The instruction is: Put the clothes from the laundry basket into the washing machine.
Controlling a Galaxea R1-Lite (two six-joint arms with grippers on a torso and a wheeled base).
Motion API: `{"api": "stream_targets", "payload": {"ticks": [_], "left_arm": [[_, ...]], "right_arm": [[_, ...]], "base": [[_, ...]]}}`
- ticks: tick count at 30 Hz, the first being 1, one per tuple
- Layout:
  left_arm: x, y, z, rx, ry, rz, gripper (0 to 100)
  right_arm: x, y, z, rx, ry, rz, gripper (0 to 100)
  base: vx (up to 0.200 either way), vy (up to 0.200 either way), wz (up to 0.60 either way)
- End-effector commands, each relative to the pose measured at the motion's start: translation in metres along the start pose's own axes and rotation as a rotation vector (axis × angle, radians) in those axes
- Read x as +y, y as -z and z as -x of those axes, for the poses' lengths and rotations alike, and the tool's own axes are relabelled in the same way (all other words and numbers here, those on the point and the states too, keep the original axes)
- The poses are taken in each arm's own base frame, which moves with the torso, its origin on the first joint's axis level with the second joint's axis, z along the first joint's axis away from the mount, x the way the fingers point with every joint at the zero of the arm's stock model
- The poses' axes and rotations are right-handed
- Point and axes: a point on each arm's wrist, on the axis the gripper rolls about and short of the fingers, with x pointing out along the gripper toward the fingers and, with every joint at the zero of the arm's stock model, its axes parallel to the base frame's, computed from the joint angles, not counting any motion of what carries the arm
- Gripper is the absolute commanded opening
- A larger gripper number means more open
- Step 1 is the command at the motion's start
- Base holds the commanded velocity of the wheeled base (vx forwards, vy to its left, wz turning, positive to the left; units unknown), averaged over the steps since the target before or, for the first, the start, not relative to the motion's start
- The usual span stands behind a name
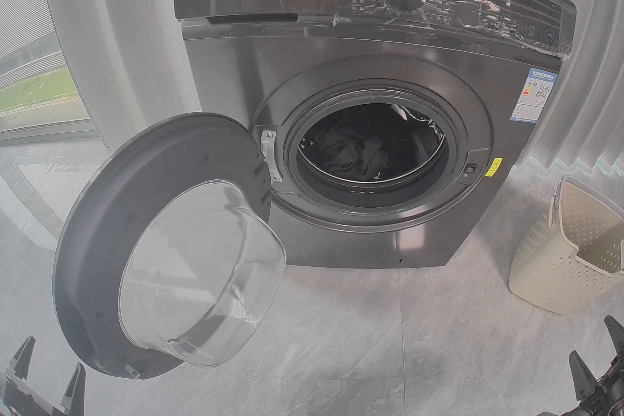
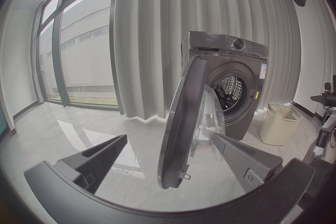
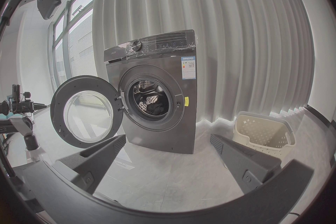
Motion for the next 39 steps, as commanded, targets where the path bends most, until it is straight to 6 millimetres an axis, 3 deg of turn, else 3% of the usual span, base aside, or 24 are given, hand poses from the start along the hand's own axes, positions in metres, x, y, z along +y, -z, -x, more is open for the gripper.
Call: {"api": "stream_targets", "payload": {"ticks": [1, 32, 33, 35, 38, 39], "left_arm": [[0.000, 0.005, 0.000, 0.005, 0.000, 0.000, 100], [-0.001, -0.002, 0.000, -0.043, 0.034, -0.029, 100], [0.000, -0.051, 0.009, -0.260, 0.027, 0.009, 100], [0.001, -0.098, 0.005, -0.339, -0.009, 0.015, 100], [0.002, -0.113, -0.008, -0.275, 0.025, -0.013, 100], [0.001, -0.115, -0.025, -0.188, 0.077, -0.009, 100]], "right_arm": [[0.000, 0.002, 0.000, -0.004, -0.003, 0.000, 100], [0.000, 0.001, 0.000, -0.007, -0.003, -0.004, 100], [0.000, 0.001, 0.000, -0.007, -0.003, -0.004, 100], [0.000, 0.001, 0.000, -0.006, -0.005, -0.003, 100], [0.000, 0.001, 0.000, -0.007, -0.002, -0.003, 100], [0.000, 0.001, 0.000, -0.007, 0.001, -0.004, 100]], "base": [[0.000, 0.000, 0.60], [0.000, 0.000, 0.02], [0.000, 0.000, 0.00], [0.000, 0.000, 0.00], [0.000, 0.000, 0.00], [0.000, 0.000, 0.00]]}}
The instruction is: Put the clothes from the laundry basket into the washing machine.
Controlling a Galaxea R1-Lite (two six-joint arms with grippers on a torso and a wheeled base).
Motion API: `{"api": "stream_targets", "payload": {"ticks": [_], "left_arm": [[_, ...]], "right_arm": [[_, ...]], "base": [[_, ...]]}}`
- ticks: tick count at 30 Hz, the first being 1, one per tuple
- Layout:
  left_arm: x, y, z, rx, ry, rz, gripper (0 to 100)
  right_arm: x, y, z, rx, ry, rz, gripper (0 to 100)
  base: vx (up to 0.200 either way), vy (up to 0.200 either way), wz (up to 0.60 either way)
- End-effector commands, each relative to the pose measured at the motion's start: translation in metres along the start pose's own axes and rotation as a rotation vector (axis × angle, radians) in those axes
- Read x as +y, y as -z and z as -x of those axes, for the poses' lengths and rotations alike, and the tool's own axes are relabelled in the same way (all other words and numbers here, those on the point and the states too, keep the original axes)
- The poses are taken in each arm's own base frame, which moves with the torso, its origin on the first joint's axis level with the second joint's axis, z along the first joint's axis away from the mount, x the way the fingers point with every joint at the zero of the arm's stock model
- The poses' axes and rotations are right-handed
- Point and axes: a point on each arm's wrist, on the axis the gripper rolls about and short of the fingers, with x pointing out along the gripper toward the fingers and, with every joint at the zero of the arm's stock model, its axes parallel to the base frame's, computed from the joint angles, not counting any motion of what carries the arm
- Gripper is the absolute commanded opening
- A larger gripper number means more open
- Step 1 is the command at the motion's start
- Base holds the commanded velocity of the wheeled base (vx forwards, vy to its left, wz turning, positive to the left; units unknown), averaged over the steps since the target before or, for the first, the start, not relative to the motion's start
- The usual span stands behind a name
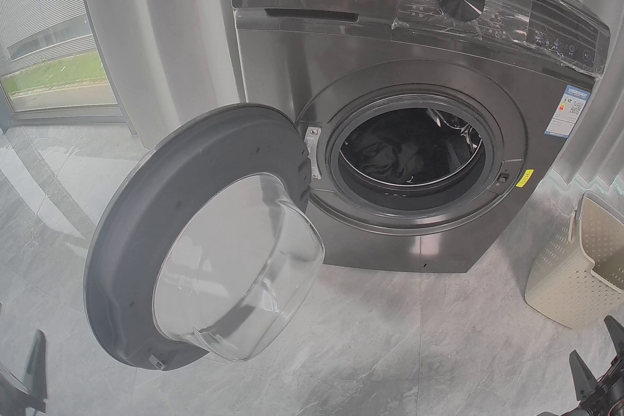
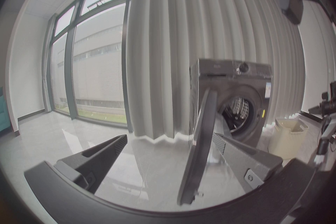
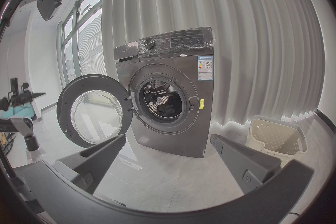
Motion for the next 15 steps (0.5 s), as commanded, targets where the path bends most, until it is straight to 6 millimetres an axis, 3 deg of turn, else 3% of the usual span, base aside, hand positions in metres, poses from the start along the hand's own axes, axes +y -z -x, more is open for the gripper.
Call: {"api": "stream_targets", "payload": {"ticks": [1, 15], "left_arm": [[0.002, -0.066, -0.051, 0.046, 0.076, 0.018, 100], [-0.007, -0.076, -0.121, 0.226, 0.274, 0.035, 100]], "right_arm": [[0.000, 0.002, 0.000, -0.004, 0.003, -0.001, 100], [0.000, 0.002, 0.000, -0.004, 0.000, 0.000, 100]], "base": [[0.000, 0.000, 0.00], [0.000, 0.000, 0.00]]}}
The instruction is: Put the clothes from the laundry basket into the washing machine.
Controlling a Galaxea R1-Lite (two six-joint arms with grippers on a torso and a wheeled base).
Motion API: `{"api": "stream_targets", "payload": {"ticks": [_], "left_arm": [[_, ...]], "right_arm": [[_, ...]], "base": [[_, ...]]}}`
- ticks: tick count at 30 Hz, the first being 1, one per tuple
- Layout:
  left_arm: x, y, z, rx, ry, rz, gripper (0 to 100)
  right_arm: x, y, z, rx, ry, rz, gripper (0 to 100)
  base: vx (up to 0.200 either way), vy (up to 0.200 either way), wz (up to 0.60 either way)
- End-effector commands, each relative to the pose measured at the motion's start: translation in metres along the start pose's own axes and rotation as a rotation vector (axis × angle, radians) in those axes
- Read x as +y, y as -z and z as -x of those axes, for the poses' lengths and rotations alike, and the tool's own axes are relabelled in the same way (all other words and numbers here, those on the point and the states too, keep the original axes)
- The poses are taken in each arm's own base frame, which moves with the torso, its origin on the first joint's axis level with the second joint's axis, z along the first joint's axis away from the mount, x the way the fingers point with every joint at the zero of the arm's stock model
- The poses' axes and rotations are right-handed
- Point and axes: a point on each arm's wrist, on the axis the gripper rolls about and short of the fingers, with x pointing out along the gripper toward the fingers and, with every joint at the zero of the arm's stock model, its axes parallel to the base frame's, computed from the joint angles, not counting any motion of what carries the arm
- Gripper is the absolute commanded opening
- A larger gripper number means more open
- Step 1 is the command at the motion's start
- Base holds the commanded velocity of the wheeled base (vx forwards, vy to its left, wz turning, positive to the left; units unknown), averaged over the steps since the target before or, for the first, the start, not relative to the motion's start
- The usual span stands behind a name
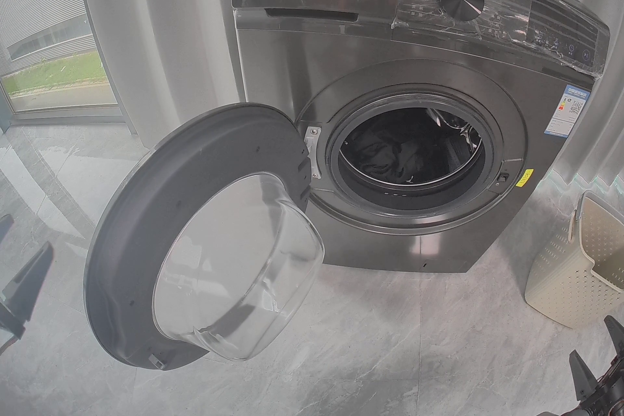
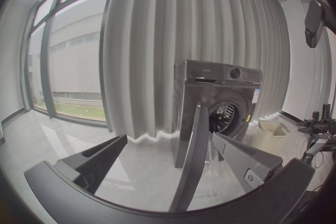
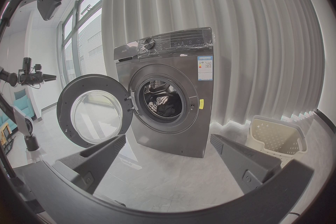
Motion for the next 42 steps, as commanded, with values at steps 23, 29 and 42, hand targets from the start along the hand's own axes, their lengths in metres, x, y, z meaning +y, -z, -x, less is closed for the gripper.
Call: {"api": "stream_targets", "payload": {"ticks": [23, 29, 42], "left_arm": [[0.000, 0.008, -0.093, 0.289, 0.502, 0.124, 100], [-0.026, -0.002, -0.089, 0.307, 0.706, 0.287, 100], [-0.034, -0.023, -0.092, 0.211, 0.627, 0.433, 100]], "right_arm": [[0.000, 0.002, 0.000, -0.004, -0.002, 0.000, 100], [0.000, 0.002, 0.000, -0.004, -0.002, 0.000, 100], [0.000, 0.002, 0.000, -0.004, -0.002, 0.000, 100]], "base": [[0.000, 0.000, 0.00], [0.000, 0.000, 0.00], [0.000, 0.000, 0.00]]}}
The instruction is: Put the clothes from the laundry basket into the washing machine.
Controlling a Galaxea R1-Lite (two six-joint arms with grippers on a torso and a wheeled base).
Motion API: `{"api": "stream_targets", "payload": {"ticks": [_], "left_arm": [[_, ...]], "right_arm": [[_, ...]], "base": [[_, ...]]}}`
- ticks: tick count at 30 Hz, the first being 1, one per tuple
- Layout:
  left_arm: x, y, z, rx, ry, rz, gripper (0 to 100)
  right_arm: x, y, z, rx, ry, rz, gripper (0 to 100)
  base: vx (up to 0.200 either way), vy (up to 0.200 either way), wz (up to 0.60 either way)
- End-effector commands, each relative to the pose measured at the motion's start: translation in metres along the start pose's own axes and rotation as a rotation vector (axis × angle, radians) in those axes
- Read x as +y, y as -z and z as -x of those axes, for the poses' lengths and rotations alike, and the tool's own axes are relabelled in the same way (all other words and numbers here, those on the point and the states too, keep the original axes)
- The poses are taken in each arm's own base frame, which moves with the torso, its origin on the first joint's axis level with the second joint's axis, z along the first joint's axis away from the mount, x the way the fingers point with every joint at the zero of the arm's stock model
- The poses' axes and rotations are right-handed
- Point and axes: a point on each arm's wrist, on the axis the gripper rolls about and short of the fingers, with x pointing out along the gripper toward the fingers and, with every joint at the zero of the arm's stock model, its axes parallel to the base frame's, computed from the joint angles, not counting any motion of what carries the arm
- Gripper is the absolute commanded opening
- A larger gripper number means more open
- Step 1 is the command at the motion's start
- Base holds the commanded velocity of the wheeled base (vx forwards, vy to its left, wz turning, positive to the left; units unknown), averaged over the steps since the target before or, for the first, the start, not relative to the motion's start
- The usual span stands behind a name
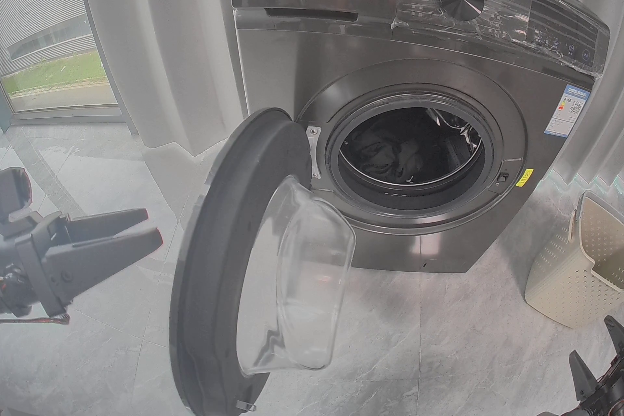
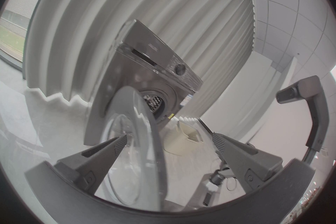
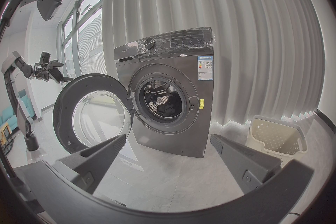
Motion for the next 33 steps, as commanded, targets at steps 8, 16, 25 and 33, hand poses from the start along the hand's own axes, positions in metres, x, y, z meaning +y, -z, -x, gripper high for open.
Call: {"api": "stream_targets", "payload": {"ticks": [8, 16, 25, 33], "left_arm": [[0.038, 0.010, -0.006, 0.027, -0.269, -0.092, 100], [0.051, 0.022, -0.025, 0.124, -0.259, -0.076, 100], [0.048, 0.037, -0.070, 0.234, -0.120, -0.073, 100], [0.033, 0.031, -0.101, 0.150, -0.023, -0.052, 100]], "right_arm": [[0.000, 0.002, 0.000, -0.002, -0.001, 0.001, 100], [0.000, 0.002, 0.000, -0.002, -0.002, 0.001, 100], [0.000, 0.002, 0.000, -0.002, -0.001, 0.002, 100], [0.000, 0.002, 0.000, -0.004, -0.001, 0.004, 100]], "base": [[0.000, 0.000, 0.00], [0.000, 0.000, 0.00], [0.000, 0.000, 0.00], [0.000, 0.000, 0.00]]}}
